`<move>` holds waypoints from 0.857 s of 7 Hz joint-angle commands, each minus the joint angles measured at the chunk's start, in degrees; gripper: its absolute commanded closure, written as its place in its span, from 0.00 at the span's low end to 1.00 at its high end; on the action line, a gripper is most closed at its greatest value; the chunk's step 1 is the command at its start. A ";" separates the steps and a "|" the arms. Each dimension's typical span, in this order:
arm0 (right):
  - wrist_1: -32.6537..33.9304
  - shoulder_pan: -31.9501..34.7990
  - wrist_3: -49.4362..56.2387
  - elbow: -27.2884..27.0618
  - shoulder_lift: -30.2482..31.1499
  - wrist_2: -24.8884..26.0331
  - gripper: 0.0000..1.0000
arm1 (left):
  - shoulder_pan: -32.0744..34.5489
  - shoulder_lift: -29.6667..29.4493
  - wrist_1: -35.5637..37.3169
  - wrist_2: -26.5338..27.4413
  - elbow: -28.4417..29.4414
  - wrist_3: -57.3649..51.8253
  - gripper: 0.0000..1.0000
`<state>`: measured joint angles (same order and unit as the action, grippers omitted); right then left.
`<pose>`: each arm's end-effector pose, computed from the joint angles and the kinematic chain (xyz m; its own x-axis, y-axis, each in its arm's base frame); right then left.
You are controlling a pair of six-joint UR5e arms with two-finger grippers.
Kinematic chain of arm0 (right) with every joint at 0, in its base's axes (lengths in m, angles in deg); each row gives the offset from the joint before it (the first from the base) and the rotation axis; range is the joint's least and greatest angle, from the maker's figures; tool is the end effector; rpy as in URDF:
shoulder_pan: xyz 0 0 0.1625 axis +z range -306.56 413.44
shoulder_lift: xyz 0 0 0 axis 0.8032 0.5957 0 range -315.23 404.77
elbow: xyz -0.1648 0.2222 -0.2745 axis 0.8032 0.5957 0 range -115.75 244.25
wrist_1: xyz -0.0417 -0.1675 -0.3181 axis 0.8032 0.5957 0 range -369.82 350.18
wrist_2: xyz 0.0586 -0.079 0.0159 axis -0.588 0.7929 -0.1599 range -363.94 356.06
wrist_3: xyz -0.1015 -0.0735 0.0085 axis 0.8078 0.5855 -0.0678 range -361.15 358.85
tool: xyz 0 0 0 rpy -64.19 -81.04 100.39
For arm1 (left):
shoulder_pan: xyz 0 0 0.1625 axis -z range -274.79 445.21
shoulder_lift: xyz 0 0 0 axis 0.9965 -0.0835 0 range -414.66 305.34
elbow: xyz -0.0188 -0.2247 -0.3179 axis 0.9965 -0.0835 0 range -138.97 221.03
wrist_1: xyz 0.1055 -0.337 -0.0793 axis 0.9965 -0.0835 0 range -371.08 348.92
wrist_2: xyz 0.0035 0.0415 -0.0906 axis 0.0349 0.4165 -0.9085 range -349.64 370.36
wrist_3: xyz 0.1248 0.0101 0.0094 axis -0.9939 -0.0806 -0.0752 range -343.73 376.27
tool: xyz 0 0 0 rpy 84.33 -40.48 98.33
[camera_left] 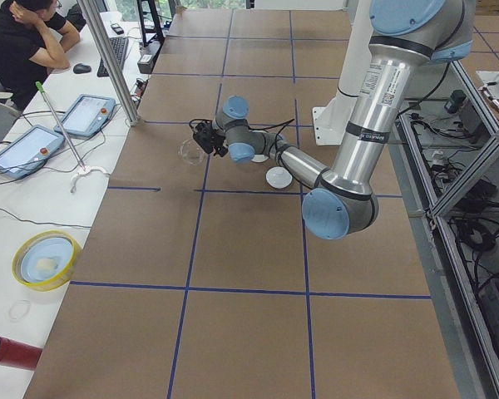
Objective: Place funnel on cup
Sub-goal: 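Open the left gripper and move it to the clear glass funnel, then lower the left gripper and close it on the funnel's rim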
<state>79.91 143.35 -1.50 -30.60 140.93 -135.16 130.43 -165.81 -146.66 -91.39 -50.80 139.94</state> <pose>0.0499 -0.3926 0.6539 0.7522 0.0170 0.6587 -0.0032 0.9997 -0.0223 0.3470 -0.5028 0.3467 -0.0970 -0.6728 -0.7334 0.6101 0.5420 -0.5779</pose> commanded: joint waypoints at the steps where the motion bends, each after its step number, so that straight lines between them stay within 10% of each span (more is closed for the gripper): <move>1: 0.00 0.00 0.00 0.01 0.00 0.00 0.00 | -0.22 -5.72 -4.15 8.36 7.00 6.91 0.00; 6: 0.00 0.00 0.00 0.01 0.00 0.00 0.00 | -1.98 -6.18 -19.39 14.20 15.70 7.28 0.04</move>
<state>79.92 143.35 -1.50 -30.66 140.93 -135.16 128.46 -171.91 -160.52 -77.33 -37.30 147.21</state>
